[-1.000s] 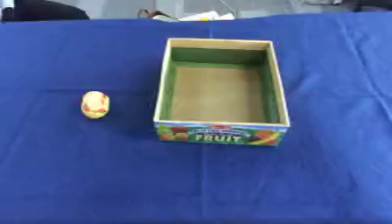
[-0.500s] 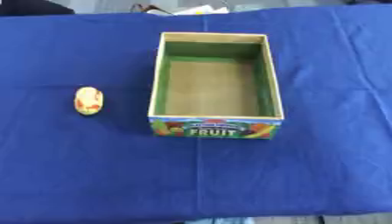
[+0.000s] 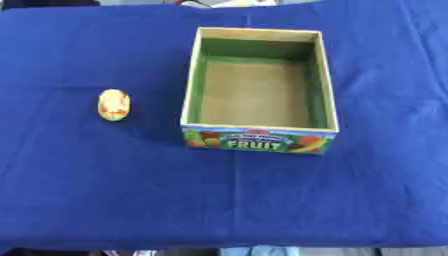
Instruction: Pick up objects on the table and place them in the box.
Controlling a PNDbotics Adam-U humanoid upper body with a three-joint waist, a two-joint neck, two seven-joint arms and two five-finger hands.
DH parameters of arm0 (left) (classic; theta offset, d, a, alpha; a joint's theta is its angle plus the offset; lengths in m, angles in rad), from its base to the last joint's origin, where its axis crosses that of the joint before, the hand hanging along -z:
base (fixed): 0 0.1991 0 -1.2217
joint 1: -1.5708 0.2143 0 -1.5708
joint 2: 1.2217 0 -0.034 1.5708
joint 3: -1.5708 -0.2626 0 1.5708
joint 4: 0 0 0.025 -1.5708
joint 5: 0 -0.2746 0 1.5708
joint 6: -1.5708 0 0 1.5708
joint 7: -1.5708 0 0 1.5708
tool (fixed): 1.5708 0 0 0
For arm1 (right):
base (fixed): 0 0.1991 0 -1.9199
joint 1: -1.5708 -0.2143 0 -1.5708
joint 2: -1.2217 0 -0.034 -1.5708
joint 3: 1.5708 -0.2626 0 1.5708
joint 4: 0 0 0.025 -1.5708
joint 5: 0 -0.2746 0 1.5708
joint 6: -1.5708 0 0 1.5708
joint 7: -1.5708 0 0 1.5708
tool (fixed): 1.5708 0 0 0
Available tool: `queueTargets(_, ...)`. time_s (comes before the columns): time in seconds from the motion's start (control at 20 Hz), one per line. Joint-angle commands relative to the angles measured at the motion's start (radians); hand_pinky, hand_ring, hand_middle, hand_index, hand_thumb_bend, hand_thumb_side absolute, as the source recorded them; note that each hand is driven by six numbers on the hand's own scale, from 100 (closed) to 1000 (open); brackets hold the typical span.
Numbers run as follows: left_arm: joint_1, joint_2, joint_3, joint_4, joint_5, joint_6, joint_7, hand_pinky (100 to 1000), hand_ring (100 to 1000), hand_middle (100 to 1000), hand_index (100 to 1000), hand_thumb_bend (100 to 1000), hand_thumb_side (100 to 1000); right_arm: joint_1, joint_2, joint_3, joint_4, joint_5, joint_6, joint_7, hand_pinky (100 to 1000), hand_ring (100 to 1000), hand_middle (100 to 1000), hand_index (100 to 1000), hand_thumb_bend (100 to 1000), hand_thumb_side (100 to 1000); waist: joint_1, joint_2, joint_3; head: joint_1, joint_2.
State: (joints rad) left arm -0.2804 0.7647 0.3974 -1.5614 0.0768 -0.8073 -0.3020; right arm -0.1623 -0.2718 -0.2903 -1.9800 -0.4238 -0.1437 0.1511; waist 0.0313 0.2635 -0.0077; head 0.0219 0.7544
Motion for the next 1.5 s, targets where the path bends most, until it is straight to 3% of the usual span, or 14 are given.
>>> queueTargets(0.05, -0.043, 0.109, -0.054, 0.061, -0.135, -0.091, -0.021, 673, 709, 697, 956, 100, 509, -0.007, -0.030, 0.004, -0.020, -0.003, -0.009, 0.005, 558, 769, 526, 862, 100, 1000, 0.002, -0.013, -0.003, 0.005, 0.000)
queueTargets(0.15, -0.079, 0.142, -0.107, 0.102, -0.217, -0.098, -0.024, 690, 738, 725, 976, 100, 563, -0.006, -0.030, 0.007, -0.020, -0.003, -0.009, 0.008, 559, 769, 526, 863, 100, 1000, 0.003, -0.014, -0.007, 0.009, -0.007)
queueTargets(0.4, -0.178, 0.170, -0.207, 0.212, -0.391, -0.100, -0.064, 700, 768, 746, 989, 100, 976, -0.005, -0.029, 0.013, -0.020, -0.002, -0.005, 0.017, 559, 771, 525, 864, 100, 1000, 0.004, -0.016, -0.015, 0.016, -0.029)
queueTargets(0.45, -0.197, 0.168, -0.223, 0.233, -0.423, -0.100, -0.071, 700, 770, 746, 988, 100, 1000, -0.005, -0.028, 0.015, -0.020, -0.002, -0.003, 0.019, 559, 771, 525, 864, 100, 1000, 0.005, -0.016, -0.017, 0.018, -0.033)
queueTargets(0.55, -0.226, 0.158, -0.248, 0.260, -0.472, -0.100, -0.074, 700, 773, 747, 988, 153, 1000, -0.005, -0.027, 0.016, -0.020, -0.001, -0.002, 0.022, 559, 771, 525, 864, 100, 1000, 0.005, -0.016, -0.021, 0.019, -0.040)
queueTargets(0.8, -0.272, 0.123, -0.296, 0.300, -0.565, -0.100, -0.079, 715, 793, 770, 1000, 100, 1000, -0.005, -0.024, 0.020, -0.020, 0.004, 0.004, 0.027, 559, 772, 525, 866, 100, 1000, 0.009, -0.014, -0.025, 0.020, -0.055)
queueTargets(1.0, -0.305, 0.096, -0.349, 0.350, -0.620, -0.100, -0.155, 739, 818, 804, 1000, 100, 1000, -0.007, -0.021, 0.024, -0.020, 0.007, 0.012, 0.034, 560, 773, 525, 867, 100, 1000, 0.012, -0.014, -0.030, 0.025, -0.058)
queueTargets(1.05, -0.315, 0.088, -0.358, 0.365, -0.626, -0.100, -0.176, 746, 825, 814, 1000, 176, 1000, -0.007, -0.021, 0.024, -0.020, 0.008, 0.013, 0.035, 560, 773, 524, 867, 100, 1000, 0.012, -0.014, -0.031, 0.026, -0.058)
queueTargets(1.25, -0.359, 0.056, -0.374, 0.418, -0.666, -0.100, -0.248, 751, 838, 830, 1000, 331, 1000, -0.005, -0.018, 0.026, -0.020, 0.009, 0.014, 0.039, 560, 774, 524, 867, 100, 1000, 0.010, -0.014, -0.036, 0.033, -0.058)
queueTargets(1.5, -0.400, 0.014, -0.394, 0.455, -0.742, -0.100, -0.276, 753, 850, 845, 1000, 418, 1000, -0.006, -0.014, 0.031, -0.020, 0.012, 0.017, 0.047, 561, 775, 524, 868, 100, 1000, 0.008, -0.013, -0.035, 0.041, -0.055)
